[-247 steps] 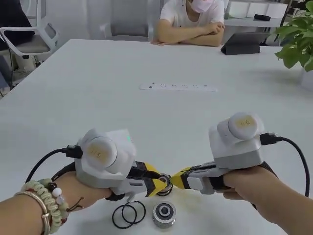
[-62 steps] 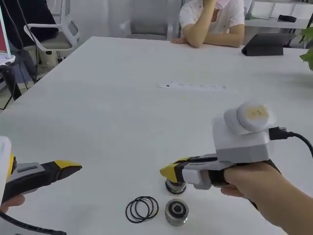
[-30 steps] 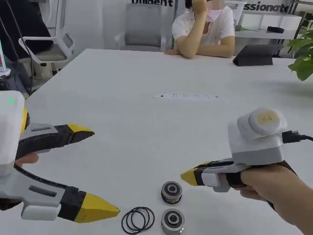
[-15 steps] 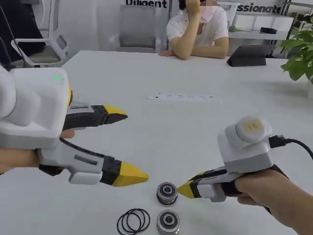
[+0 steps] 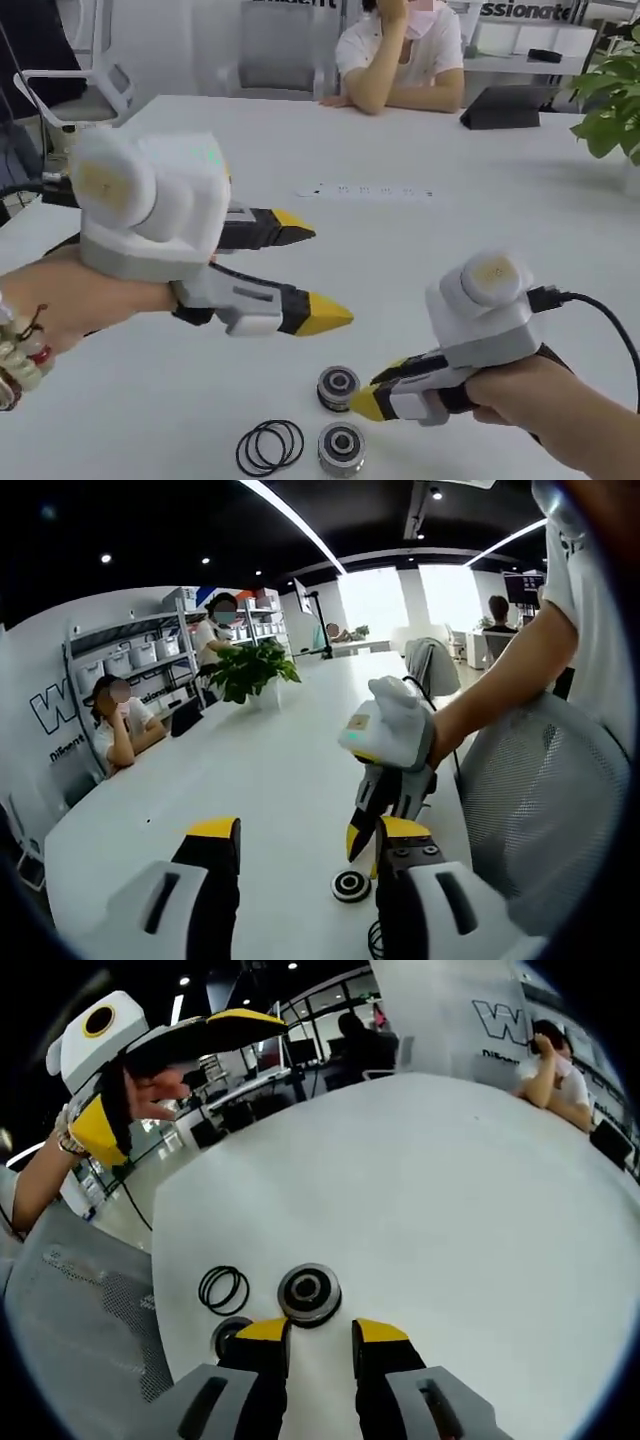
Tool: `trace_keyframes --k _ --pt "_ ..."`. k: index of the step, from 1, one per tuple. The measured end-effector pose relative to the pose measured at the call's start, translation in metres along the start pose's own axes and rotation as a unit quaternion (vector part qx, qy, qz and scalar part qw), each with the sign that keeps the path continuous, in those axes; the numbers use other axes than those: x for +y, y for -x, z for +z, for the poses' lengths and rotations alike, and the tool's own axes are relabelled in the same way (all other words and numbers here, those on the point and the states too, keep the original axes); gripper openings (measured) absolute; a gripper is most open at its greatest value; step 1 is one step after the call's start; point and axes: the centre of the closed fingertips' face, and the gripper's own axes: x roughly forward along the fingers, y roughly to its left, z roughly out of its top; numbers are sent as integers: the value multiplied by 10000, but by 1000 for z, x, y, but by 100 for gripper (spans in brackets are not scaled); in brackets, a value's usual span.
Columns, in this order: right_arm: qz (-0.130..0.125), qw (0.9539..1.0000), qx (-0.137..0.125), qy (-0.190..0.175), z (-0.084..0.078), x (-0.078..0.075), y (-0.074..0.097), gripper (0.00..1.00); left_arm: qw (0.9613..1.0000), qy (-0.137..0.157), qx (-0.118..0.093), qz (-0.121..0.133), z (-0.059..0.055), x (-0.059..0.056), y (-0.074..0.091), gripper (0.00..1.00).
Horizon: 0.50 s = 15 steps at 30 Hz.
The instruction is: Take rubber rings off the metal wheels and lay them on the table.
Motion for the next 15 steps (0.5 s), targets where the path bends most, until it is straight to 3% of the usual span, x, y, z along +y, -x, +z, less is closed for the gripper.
trace_keyframes --k 4,6,9,15 --pt "-14 10000 -38 42 0 0 -1 22 9999 22 67 -154 -7 -3 -17 45" --pt "-9 10000 -18 54 -1 0 -3 21 9999 15 154 -55 -17 1 -24 39" --pt "-33 9999 0 144 -2 0 -4 21 9995 247 192 87 -33 4 -31 32" --pt "-6 9998 -47 203 -1 1 -5 21 9986 278 459 29 -67 -13 -36 24"
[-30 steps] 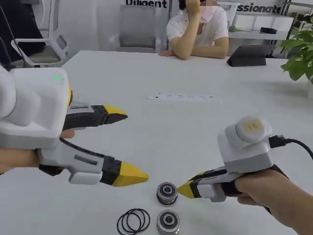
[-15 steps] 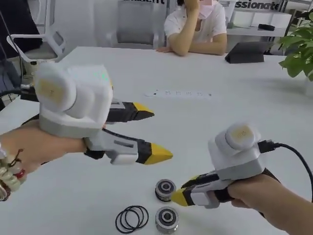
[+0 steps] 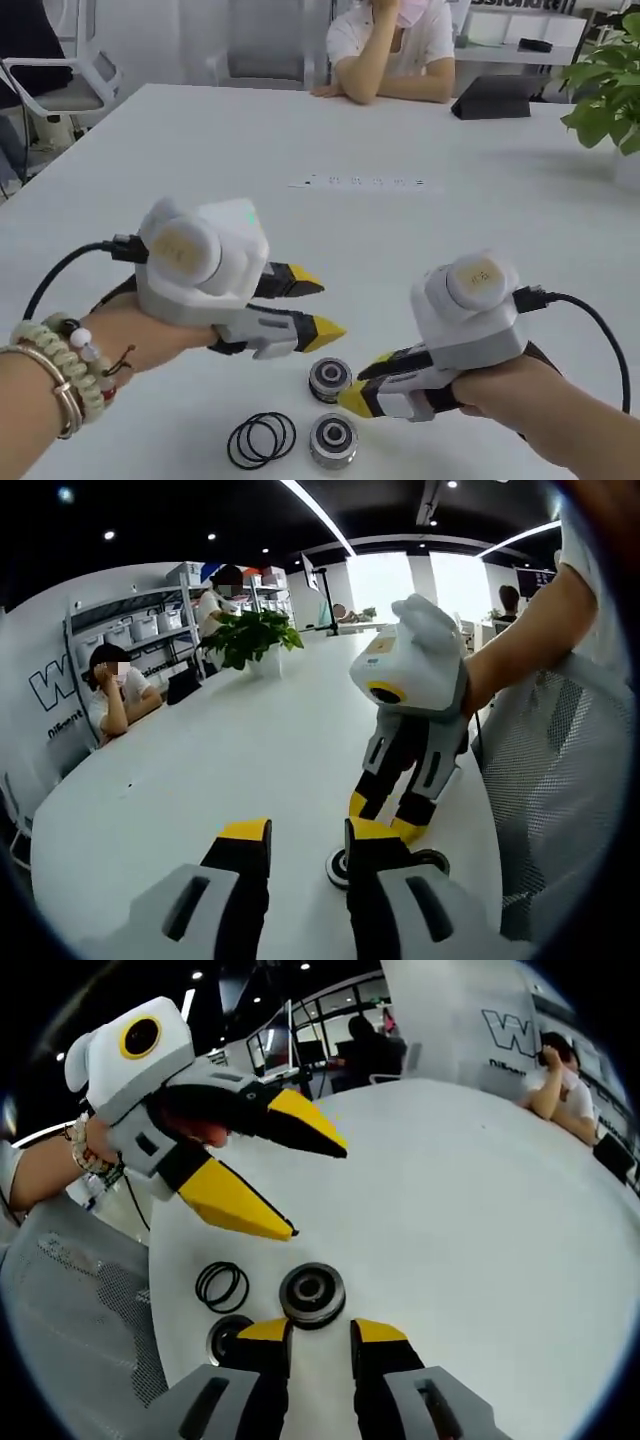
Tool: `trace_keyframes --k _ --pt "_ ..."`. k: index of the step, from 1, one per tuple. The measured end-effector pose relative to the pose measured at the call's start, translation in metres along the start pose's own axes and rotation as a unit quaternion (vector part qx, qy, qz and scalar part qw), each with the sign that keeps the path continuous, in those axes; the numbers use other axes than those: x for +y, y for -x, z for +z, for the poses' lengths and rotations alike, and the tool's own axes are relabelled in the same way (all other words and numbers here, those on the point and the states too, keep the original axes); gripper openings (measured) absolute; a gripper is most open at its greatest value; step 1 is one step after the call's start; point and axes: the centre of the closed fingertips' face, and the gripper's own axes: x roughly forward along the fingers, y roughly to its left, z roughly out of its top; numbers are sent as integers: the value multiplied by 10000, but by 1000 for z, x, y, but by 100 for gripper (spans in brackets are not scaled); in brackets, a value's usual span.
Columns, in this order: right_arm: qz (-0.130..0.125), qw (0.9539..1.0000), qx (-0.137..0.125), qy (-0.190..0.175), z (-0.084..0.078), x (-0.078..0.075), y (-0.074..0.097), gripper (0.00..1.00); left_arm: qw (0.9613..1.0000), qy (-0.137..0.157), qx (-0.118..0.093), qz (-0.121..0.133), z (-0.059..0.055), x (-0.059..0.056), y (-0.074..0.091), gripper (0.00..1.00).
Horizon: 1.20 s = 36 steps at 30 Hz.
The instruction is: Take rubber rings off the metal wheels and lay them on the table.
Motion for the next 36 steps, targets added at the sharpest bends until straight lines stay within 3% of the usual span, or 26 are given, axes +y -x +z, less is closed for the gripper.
trace_keyframes --k 4,7,13,16,19,28,36 --pt "21 10000 -5 49 0 1 -1 20 9996 174 166 -152 -18 -9 -5 22" --pt "4 10000 -13 78 0 1 -1 20 9986 73 366 -363 -29 -20 -9 21" --pt "9 9999 -55 127 3 2 0 19 9976 95 441 -521 -35 -29 -16 19" --pt "27 9999 -60 156 3 2 0 19 9968 311 495 -543 -40 -30 -16 16" --pt "38 9998 -53 181 3 3 -1 19 9965 550 423 -474 -40 -25 -16 13" --pt "56 9997 -45 246 2 4 -3 19 9965 561 368 -501 -41 -27 -19 8" --pt "8 9987 20 513 0 3 -3 14 9969 609 111 -479 -42 -28 -17 7"
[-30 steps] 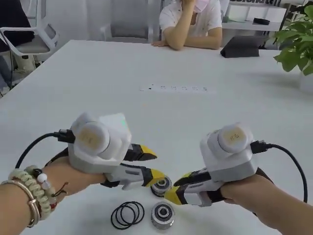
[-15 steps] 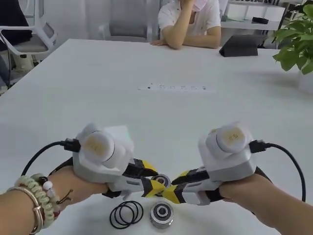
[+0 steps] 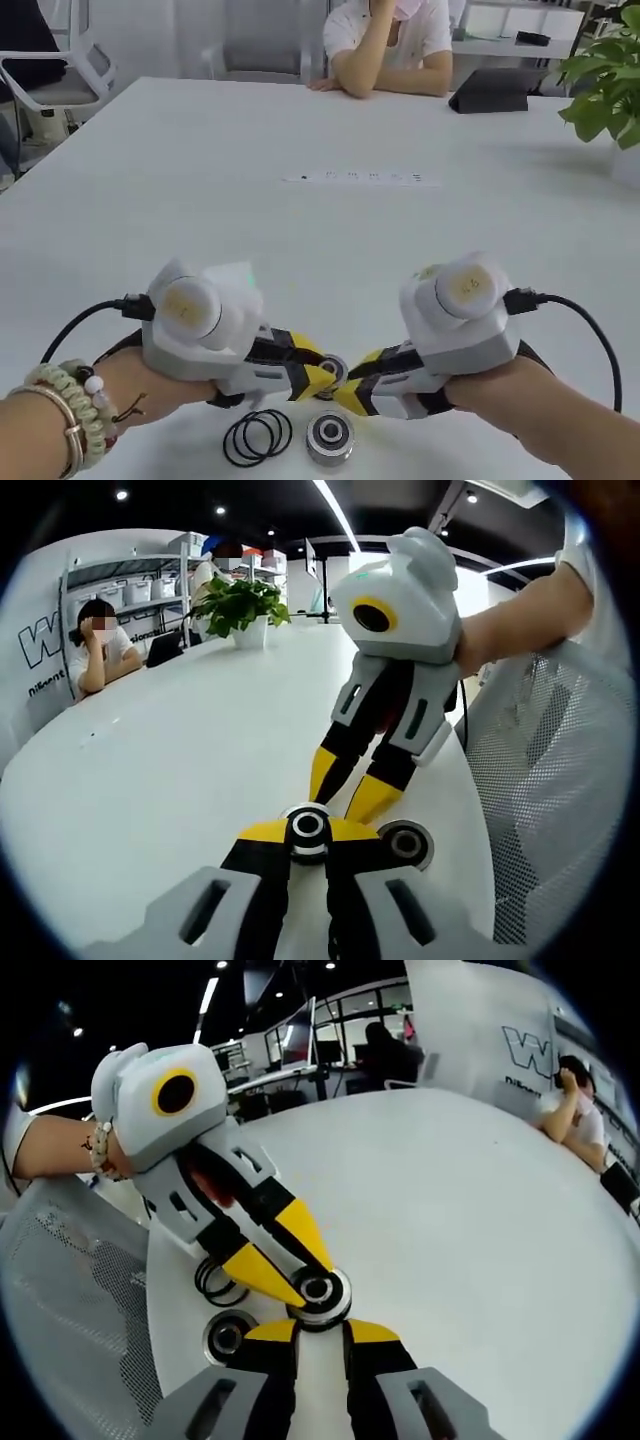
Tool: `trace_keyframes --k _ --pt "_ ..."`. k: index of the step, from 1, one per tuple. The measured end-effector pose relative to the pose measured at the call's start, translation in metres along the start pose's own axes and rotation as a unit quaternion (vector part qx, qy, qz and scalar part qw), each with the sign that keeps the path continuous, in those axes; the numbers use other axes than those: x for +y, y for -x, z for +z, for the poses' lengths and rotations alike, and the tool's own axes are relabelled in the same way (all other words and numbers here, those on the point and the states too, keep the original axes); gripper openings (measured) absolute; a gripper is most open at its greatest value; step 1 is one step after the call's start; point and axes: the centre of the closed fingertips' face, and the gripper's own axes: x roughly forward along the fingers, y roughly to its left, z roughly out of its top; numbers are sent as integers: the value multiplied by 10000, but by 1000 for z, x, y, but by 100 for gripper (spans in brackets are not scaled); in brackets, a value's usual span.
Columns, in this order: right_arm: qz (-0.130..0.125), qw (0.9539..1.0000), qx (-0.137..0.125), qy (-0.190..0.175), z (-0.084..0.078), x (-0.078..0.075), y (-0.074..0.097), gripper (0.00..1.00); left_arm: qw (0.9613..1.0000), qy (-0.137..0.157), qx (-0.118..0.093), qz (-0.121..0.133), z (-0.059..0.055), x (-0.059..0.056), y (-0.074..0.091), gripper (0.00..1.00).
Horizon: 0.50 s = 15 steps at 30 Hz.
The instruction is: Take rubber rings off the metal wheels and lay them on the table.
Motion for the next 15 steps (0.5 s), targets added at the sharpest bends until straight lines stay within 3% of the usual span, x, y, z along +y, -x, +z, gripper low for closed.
trace_keyframes --k 6,15 --pt "-17 9998 40 214 0 0 1 12 9997 6 -257 -10 0 0 1 7" --pt "-49 9992 66 386 -1 -1 2 5 9995 -5 -315 3 1 1 1 7"
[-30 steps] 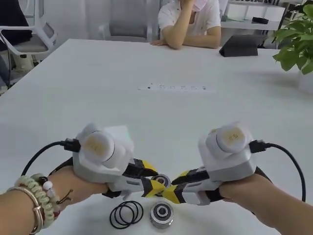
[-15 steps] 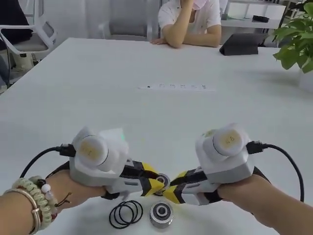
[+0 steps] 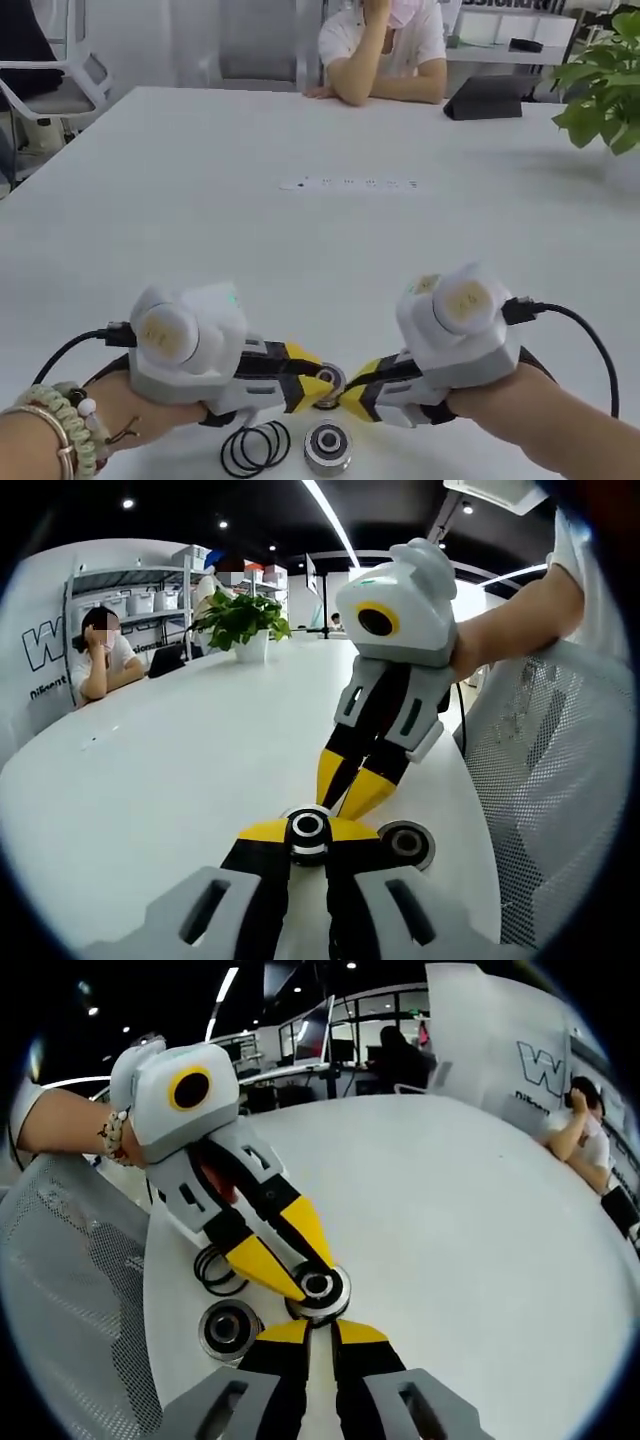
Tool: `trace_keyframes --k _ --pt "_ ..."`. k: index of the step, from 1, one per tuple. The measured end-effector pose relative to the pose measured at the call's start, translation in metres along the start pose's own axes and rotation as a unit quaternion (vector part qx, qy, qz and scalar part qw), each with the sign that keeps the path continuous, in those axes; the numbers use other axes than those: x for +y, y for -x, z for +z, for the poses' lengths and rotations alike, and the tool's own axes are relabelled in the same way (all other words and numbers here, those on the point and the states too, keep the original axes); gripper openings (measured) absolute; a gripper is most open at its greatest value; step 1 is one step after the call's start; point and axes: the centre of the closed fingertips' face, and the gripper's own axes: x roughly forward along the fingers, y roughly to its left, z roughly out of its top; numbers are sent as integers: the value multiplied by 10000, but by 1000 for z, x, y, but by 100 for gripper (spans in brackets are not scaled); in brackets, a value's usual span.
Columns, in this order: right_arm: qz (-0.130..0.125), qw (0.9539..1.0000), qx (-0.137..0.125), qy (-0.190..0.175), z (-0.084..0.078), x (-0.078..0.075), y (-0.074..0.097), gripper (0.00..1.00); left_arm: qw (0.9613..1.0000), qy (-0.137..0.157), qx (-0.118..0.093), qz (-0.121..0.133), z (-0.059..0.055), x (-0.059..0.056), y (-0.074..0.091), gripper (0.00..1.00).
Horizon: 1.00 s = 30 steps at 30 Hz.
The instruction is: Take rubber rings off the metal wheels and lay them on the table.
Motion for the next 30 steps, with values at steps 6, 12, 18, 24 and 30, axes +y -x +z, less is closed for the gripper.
trace_keyframes --k 6,12,18,24,30 --pt "-11 10000 -3 33 0 -1 0 3 10000 -3 -27 3 0 0 0 7" --pt "-50 10000 -18 29 0 -3 0 0 10000 18 -67 1 0 0 0 7" --pt "-69 10000 5 -18 0 -4 0 0 10000 26 -88 4 0 0 0 7" --pt "-57 9998 -10 -193 -1 -5 0 0 9999 28 -99 13 0 -1 0 7" --pt "-56 9993 -23 -381 -1 -6 2 0 10000 26 -79 18 0 -1 0 7"
